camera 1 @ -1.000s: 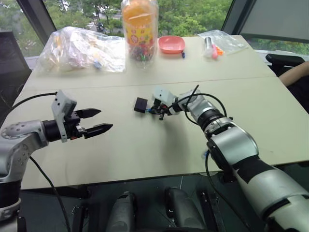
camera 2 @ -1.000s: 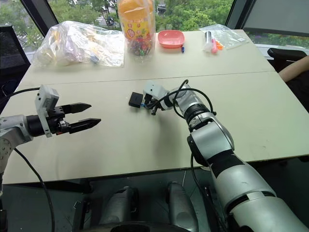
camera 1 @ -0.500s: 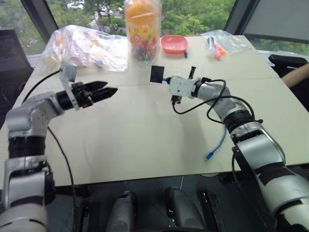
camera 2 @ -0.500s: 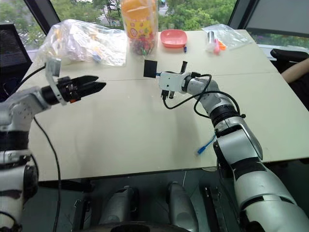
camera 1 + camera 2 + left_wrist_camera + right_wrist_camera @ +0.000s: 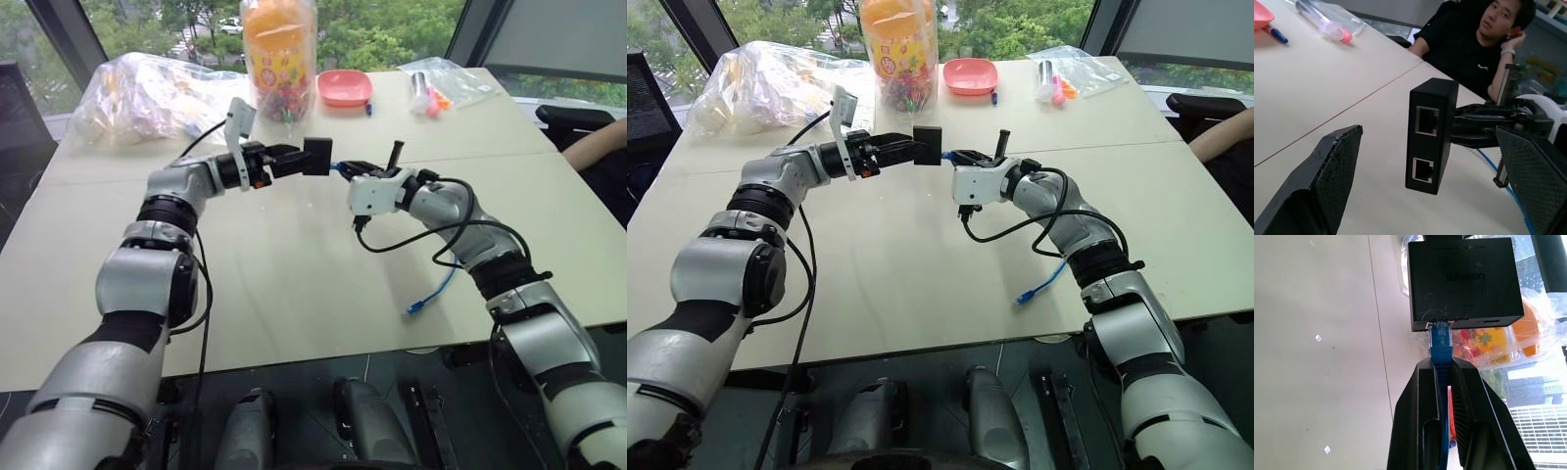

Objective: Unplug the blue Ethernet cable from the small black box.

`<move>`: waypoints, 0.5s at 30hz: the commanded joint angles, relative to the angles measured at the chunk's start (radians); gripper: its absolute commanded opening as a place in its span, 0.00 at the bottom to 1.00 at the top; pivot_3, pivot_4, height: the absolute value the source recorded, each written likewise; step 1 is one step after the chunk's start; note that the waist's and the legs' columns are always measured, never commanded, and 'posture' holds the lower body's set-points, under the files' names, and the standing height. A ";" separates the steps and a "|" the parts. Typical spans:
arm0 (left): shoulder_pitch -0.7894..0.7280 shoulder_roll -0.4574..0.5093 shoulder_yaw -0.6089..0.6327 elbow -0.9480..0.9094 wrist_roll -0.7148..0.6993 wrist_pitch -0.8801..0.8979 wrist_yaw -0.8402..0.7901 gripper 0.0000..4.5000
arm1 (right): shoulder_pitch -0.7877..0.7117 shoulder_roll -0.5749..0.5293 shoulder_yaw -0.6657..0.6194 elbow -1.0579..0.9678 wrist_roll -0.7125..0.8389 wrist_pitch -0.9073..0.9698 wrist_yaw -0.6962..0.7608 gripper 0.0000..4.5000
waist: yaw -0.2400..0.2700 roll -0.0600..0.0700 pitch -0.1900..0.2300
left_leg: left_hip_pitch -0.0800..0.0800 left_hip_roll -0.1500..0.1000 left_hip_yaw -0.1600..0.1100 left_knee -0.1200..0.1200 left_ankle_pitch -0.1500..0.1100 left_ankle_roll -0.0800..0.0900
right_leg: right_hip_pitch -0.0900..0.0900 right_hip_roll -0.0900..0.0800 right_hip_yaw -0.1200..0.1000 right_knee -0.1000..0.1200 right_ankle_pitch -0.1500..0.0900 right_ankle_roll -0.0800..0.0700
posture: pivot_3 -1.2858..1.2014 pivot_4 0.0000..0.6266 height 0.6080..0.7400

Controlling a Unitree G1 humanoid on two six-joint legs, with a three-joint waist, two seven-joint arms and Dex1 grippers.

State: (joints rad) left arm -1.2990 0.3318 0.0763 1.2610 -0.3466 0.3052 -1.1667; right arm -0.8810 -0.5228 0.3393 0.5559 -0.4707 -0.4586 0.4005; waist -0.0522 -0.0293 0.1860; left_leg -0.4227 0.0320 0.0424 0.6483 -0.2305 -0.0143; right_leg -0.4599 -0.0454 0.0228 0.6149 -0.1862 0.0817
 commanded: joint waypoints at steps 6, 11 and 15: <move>-0.069 -0.042 0.074 0.026 0.034 -0.043 -0.010 0.46 | 0.045 -0.008 -0.030 -0.135 0.006 0.051 0.001 0.00 | 0.009 0.000 0.000 | -0.001 0.000 0.000 0.001 0.000 0.000 | 0.000 0.000 0.000 0.000 0.000 0.000 | 0.52 0.24 1.00; -0.061 -0.041 0.085 0.025 0.059 -0.037 -0.038 0.12 | 0.058 -0.008 -0.029 -0.156 0.006 0.068 0.004 0.00 | 0.008 0.000 0.000 | -0.001 0.000 0.000 0.001 0.000 0.000 | 0.000 0.000 0.000 0.000 0.000 0.000 | 0.52 0.24 1.00; -0.048 -0.034 0.110 0.027 0.058 -0.029 -0.010 0.12 | 0.078 -0.003 -0.039 -0.166 0.046 0.089 0.037 0.19 | 0.009 0.000 0.000 | -0.001 0.000 0.000 0.001 0.000 0.000 | 0.000 0.000 0.000 0.000 0.000 0.000 | 0.52 0.24 1.00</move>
State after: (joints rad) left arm -1.3306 0.2871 0.1547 1.2955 -0.2832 0.2783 -1.1886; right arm -0.8081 -0.5242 0.3362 0.4338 -0.4605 -0.3753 0.4223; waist -0.0435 -0.0294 0.1860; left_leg -0.4234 0.0318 0.0420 0.6495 -0.2305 -0.0143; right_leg -0.4598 -0.0455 0.0227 0.6147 -0.1861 0.0819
